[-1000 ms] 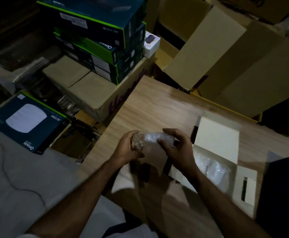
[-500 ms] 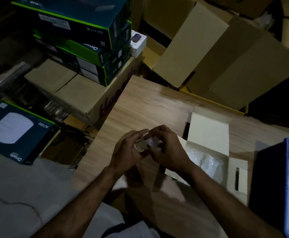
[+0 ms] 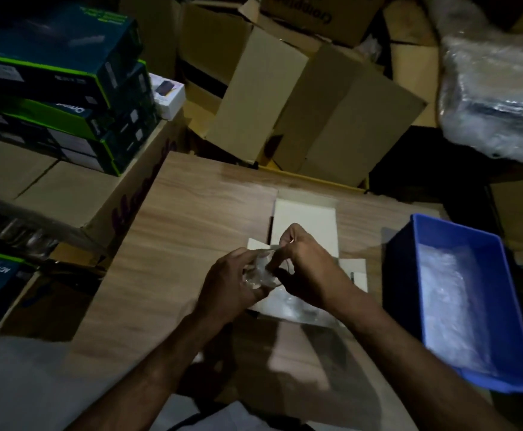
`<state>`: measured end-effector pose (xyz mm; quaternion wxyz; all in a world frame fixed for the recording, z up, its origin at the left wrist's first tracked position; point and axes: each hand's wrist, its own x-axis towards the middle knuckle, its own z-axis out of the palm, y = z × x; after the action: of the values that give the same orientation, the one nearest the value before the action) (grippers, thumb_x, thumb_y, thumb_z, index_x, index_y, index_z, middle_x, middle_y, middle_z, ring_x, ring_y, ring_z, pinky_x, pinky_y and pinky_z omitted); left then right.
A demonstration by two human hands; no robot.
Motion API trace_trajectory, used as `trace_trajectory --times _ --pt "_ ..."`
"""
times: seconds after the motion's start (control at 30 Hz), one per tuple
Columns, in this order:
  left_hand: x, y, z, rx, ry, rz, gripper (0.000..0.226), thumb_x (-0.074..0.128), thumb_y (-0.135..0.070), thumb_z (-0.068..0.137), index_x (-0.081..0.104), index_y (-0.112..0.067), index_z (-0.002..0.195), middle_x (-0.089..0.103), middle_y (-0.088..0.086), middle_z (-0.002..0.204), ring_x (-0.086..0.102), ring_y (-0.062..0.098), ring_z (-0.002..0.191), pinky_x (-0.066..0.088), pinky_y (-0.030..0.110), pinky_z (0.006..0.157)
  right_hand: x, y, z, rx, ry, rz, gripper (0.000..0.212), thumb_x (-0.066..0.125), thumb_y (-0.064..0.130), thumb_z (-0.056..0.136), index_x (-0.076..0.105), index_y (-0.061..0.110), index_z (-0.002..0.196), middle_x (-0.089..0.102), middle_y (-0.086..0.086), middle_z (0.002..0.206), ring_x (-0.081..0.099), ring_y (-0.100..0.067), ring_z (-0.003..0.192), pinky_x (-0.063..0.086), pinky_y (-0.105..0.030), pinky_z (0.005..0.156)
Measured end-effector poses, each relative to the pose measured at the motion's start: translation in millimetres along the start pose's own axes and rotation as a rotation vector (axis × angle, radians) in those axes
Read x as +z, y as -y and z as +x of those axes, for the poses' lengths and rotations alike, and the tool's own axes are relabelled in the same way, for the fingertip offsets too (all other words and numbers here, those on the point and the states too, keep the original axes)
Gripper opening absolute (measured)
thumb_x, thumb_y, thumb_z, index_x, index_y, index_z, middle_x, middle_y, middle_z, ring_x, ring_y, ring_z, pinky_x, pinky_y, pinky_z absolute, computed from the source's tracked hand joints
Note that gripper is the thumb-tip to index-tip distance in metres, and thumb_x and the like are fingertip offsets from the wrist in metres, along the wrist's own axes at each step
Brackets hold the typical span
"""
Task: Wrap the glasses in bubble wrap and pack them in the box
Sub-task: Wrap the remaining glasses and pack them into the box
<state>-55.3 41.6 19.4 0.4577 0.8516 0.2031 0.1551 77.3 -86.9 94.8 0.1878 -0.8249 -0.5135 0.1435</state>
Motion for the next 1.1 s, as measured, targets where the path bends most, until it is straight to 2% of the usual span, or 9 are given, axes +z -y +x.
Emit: trace_trajectory --times 0.13,0.27,0.33,0.47,0.57,0.67,0.87,0.97,1.1 --pt "26.9 -10.4 11.6 0.054 0.023 -0.057 0.058 0.089 -0.040 0.065 0.071 -0.026 0.120 0.063 -0.011 0.112 0.066 0.008 0.101 0.060 0.038 0.079 -17.1 -33.6 -32.2 0.099 -0.050 0.268 0.010 0.077 0.021 0.087 0.078 0.026 0.096 0.063 0.014 0.095 0.057 -0.004 0.093 0.047 -0.017 0.072" --pt "50.6 -15.1 24.4 0.125 0.118 -0.029 0.058 0.092 -0.030 0.065 0.072 -0.024 0.119 0.050 -0.009 0.109 0.061 0.010 0.101 0.060 0.035 0.079 -10.2 -53.0 -54.9 0.476 -0.151 0.752 0.039 0.088 0.014 0.078 0.058 0.011 0.103 0.076 -0.007 0.082 0.075 -0.023 0.067 0.060 -0.034 0.058" --pt "60.4 -12.6 30.0 0.132 0.164 0.021 0.061 0.094 -0.028 0.064 0.071 -0.029 0.121 0.047 -0.012 0.105 0.058 0.009 0.097 0.060 0.030 0.073 -0.4 -62.8 -58.7 0.532 -0.120 0.803 0.031 0.085 0.010 0.081 0.061 0.005 0.100 0.075 -0.012 0.079 0.076 -0.027 0.066 0.064 -0.045 0.063" --pt "66.5 0.6 38.5 0.052 0.309 0.002 0.069 0.096 -0.022 0.062 0.069 -0.027 0.126 0.046 -0.010 0.110 0.058 0.006 0.101 0.060 0.021 0.078 34.6 -78.1 -61.2 0.576 -0.193 0.718 0.019 0.081 0.013 0.084 0.064 0.015 0.077 0.073 -0.008 0.075 0.075 -0.021 0.064 0.063 -0.050 0.065" --pt "62.2 6.9 39.5 -0.102 0.444 -0.143 0.077 0.098 -0.021 0.060 0.064 -0.025 0.129 0.050 -0.005 0.130 0.060 0.009 0.118 0.058 0.027 0.092 56.1 -78.8 -60.7 0.514 -0.273 0.617 0.021 0.080 0.016 0.086 0.062 0.020 0.078 0.072 0.000 0.080 0.073 -0.012 0.063 0.062 -0.037 0.060" --pt "66.1 12.4 39.1 -0.180 0.397 -0.084 0.072 0.096 -0.031 0.064 0.066 -0.020 0.129 0.060 -0.005 0.131 0.062 0.005 0.117 0.055 0.023 0.095 76.0 -77.2 -60.9 0.471 -0.286 0.614 0.019 0.078 0.018 0.088 0.062 0.026 0.084 0.069 0.007 0.087 0.072 -0.007 0.070 0.059 -0.023 0.057" --pt "79.4 24.8 38.0 0.110 0.341 0.300 0.039 0.091 -0.027 0.070 0.069 -0.017 0.100 0.062 -0.002 0.102 0.062 0.014 0.091 0.056 0.034 0.077 110.4 -84.5 -64.2 0.502 -0.235 0.527 0.013 0.077 0.019 0.089 0.066 0.021 0.094 0.065 0.008 0.091 0.068 -0.004 0.076 0.062 -0.032 0.065" --pt "85.7 25.4 34.5 0.202 0.347 0.420 0.035 0.088 -0.025 0.072 0.065 -0.018 0.097 0.062 -0.001 0.106 0.062 0.018 0.092 0.054 0.034 0.076 112.3 -92.9 -71.6 0.512 -0.171 0.542 0.015 0.077 0.014 0.088 0.070 0.018 0.100 0.071 0.004 0.098 0.069 -0.004 0.083 0.063 -0.033 0.074" --pt "89.8 22.6 28.6 0.288 0.371 0.548 0.035 0.080 -0.015 0.075 0.059 -0.018 0.103 0.062 0.001 0.109 0.061 0.022 0.093 0.051 0.033 0.078 97.6 -107.7 -79.5 0.467 -0.302 0.305 0.030 0.072 0.015 0.088 0.067 0.018 0.117 0.065 0.001 0.116 0.063 -0.010 0.100 0.060 -0.032 0.086"
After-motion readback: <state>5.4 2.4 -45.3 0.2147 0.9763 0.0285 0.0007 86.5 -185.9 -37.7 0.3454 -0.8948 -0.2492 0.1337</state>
